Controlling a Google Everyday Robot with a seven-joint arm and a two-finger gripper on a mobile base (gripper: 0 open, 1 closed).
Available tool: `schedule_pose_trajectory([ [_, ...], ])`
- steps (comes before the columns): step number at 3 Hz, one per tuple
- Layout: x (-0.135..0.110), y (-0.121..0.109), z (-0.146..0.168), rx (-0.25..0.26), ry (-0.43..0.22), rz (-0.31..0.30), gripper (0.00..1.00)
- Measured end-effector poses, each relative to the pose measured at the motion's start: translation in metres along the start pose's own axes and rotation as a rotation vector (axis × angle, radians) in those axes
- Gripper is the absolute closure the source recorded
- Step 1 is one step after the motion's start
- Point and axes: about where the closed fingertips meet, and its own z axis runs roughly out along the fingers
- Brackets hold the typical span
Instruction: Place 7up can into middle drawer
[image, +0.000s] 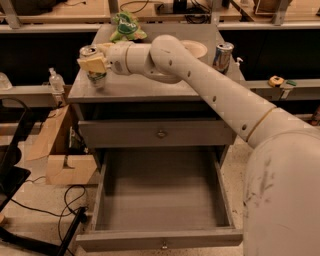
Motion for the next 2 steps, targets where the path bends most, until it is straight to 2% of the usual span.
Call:
schedule_pose_trajectory([
  [1, -0.021, 0.041, -0.035, -0.004, -0.039, -0.062, 1.00],
  [2, 0.006, 0.103, -0.075, -0.100, -0.047, -0.096, 1.00],
])
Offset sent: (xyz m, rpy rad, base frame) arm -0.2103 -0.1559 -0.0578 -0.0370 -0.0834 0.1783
